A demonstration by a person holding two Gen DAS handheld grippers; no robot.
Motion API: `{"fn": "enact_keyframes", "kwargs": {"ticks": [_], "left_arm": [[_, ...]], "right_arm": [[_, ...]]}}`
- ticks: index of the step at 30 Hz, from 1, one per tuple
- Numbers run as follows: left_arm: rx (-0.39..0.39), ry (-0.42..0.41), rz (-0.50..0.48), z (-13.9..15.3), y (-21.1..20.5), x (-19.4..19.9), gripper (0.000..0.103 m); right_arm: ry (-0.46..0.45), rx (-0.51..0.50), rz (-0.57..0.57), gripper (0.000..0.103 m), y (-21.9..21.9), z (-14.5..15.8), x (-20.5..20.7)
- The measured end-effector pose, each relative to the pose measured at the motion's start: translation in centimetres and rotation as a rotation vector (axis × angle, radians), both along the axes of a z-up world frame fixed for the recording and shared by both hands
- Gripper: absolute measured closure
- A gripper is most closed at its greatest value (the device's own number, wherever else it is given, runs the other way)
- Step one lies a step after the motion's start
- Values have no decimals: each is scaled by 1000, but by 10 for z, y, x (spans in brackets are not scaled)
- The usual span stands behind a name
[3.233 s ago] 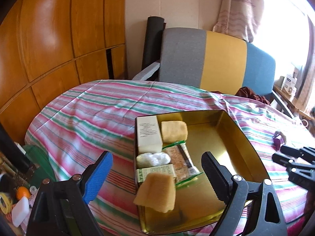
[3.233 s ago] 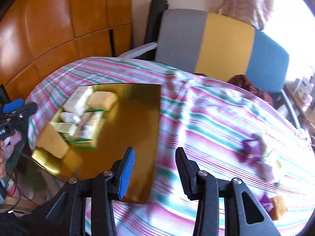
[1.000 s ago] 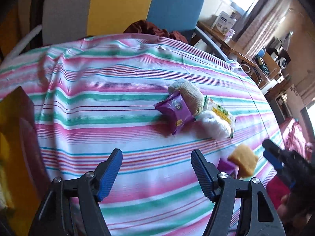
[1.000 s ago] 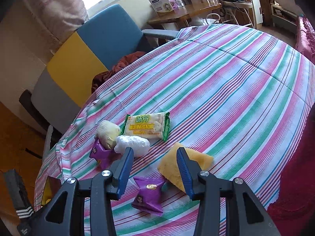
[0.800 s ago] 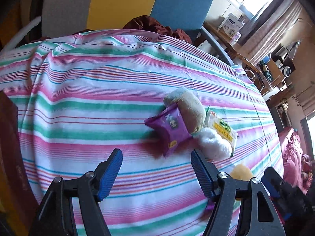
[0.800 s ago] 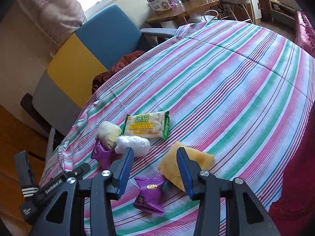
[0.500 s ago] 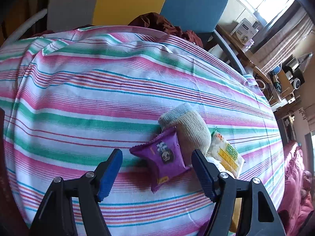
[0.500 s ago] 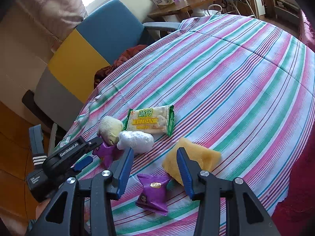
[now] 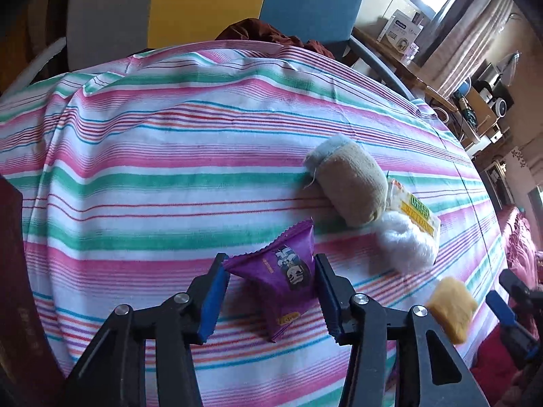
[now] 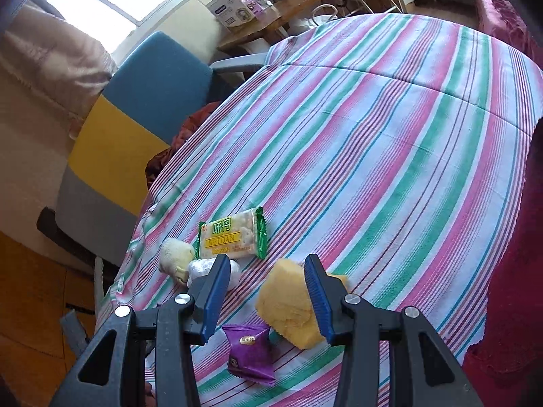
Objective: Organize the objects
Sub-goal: 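Grasp the purple snack packet with the left tool, then grasp the third yellow sponge with the right tool while the left holds the purple packet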
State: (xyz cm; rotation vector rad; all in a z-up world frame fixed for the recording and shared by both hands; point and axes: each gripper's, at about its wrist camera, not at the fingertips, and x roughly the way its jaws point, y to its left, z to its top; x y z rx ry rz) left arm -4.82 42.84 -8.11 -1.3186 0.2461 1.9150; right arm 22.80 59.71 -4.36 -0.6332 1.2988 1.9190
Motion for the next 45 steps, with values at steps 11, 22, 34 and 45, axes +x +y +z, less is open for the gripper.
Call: {"fn": "enact_keyframes", "kwargs": {"ticks": [11,22,34,45], "left_arm": [[34,24,-54,2,-42,28,53],[27,131,-104,4,-55,51,54],[31,166,-115,8,-66,61,54],[79,245,-121,37,-90,73,54]], "right_arm": [[-71,-29,-5,53,2,-11,-4],[-179,-43,66,32,-1,-26,-24],[-378,50,164,26,-9,-31,-55],[-448,46,219,37,-11,-41,-66]]}}
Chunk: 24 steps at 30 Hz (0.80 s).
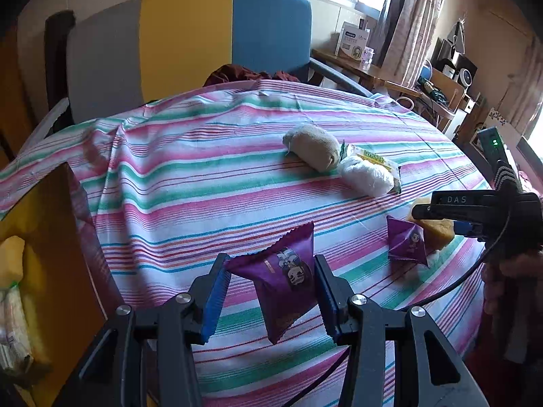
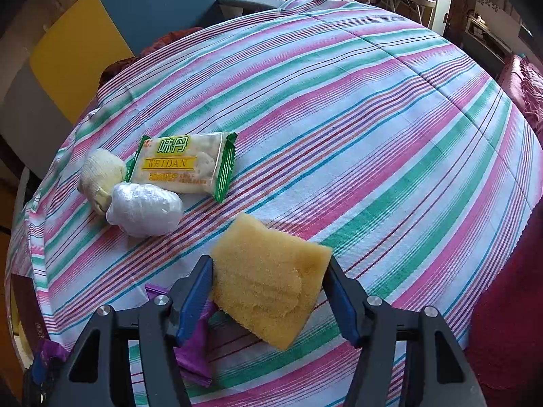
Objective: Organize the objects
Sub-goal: 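Grasp the third yellow sponge with the right tool while the left holds the purple packet, then carry the purple packet over the gold tray with the left tool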
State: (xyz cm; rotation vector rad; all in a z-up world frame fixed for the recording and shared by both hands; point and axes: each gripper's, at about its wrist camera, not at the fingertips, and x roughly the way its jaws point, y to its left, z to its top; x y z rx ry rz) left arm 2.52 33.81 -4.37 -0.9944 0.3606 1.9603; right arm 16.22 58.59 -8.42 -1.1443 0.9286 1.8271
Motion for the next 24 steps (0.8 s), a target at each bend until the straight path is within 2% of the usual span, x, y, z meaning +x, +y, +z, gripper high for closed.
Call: {"fn": "enact_keyframes", "kwargs": {"ticks": [7,13,20,24], "left_arm": [[53,63,26,35,-30,3,54],[71,85,67,51,-56,0,54],[80,85,137,55,-95,-13,54],[88,41,193,47,-124,-27,54]], "right_arm": [[0,-4,0,36,1,-2,-1],[-9,7,7,36,2,-3,-4],[-19,16,16,36,2,-4,-9],[-20,0,40,28,-1,-7,-9]]}}
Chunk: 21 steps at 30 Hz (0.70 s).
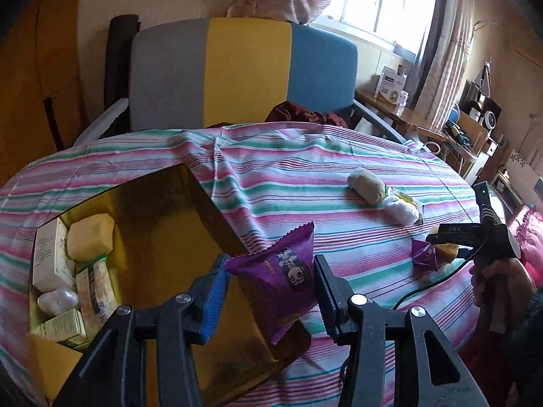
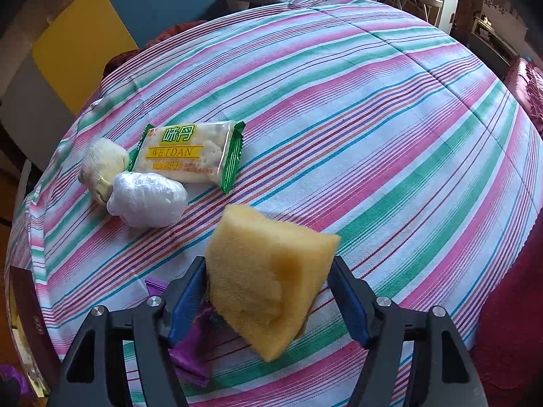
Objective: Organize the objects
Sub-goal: 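Carry the purple packet over the gold tray with the left tool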
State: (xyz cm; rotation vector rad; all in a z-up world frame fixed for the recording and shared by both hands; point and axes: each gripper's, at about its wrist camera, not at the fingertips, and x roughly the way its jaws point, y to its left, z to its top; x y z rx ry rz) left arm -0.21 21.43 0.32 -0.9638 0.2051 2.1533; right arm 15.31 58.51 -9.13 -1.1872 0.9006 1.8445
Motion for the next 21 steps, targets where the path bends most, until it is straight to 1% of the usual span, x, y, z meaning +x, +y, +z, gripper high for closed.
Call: {"fn": "enact_keyframes", "kwargs": {"ticks": [2,5,7,9,12,17,21], "left_arm": [[8,-38,39,-6,-17,-11,54],[5,-67,118,-14,-44,-27,54],[10,-101,177,-20,-64,-39,54],[11,-105,216,-22,-78,-44,54],[10,-104,258,-24,-94,-51,54],[17,-120,285,-22,-97,-69,54],[30,-176,305,-25,-92,-94,54]], "right_arm": [[-29,22,21,29,-6,-1,-5],[-9,25,4,39,-4,0,-3],[-5,20,4,39,-3,1,-2],[-5,20,7,39,-3,1,-2],[23,-4,-14,39,-1,3,7],[70,-42,-58,39,3,4,16],[48,-5,-52,44,2,7,14]]}}
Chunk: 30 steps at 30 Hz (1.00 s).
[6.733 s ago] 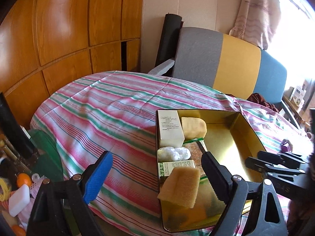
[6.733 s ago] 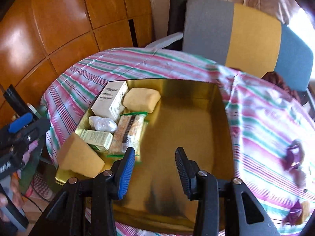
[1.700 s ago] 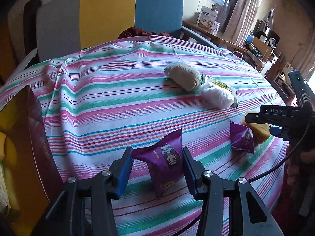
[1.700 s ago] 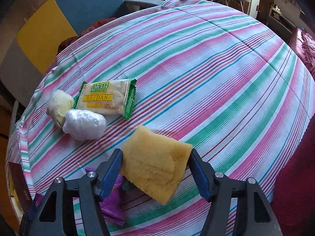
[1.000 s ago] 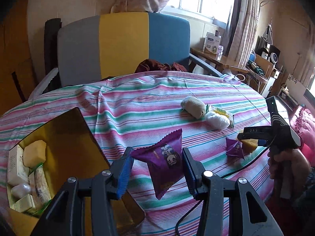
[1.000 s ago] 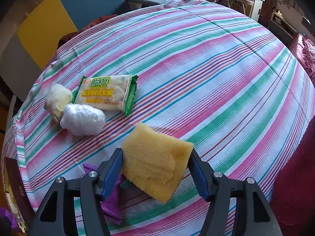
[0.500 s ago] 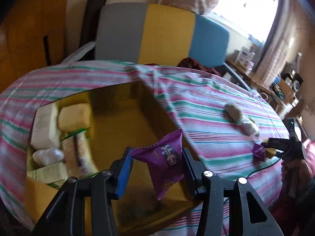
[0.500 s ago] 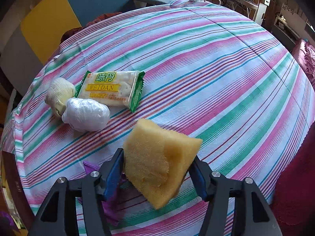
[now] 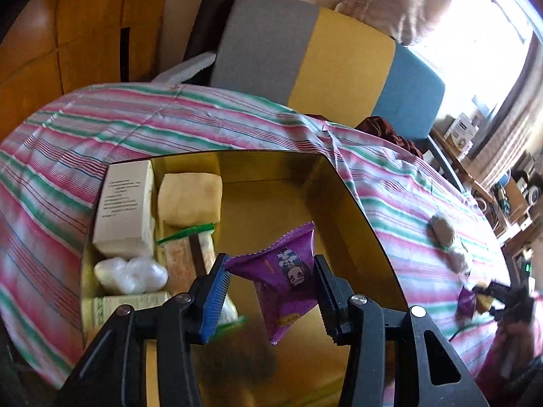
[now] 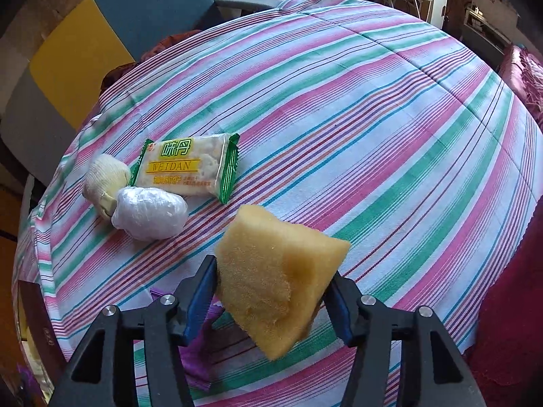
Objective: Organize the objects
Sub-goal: 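Carry the purple packet over the gold tray with the left tool, then release the purple packet into the gold tray by opening the left tool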
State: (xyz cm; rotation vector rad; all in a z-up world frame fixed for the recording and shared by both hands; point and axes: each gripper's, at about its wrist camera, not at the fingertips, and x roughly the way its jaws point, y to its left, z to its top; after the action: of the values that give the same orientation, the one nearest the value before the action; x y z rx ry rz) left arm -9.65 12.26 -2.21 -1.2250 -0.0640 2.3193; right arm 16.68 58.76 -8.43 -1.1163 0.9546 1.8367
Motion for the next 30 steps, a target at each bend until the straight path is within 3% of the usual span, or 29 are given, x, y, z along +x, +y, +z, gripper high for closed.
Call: {"fn": "enact_keyframes", "kwargs": {"ticks": [6,15,22,30], "left_arm": [[-17,-37,27,-8,17,-36,54],[-132,-70,50,-35,48,-82,53],[-218,17,73,-39,67,-103,48],[-180,77,106,-12,46,-77,47]], "right_arm": [[-10,22,14,46,-3,2,-3],[-19,59,35,46,-3,8,-2],[-32,78,52,46,-7,7,-6],[-32,162,40,47,-9,19,-6]]}}
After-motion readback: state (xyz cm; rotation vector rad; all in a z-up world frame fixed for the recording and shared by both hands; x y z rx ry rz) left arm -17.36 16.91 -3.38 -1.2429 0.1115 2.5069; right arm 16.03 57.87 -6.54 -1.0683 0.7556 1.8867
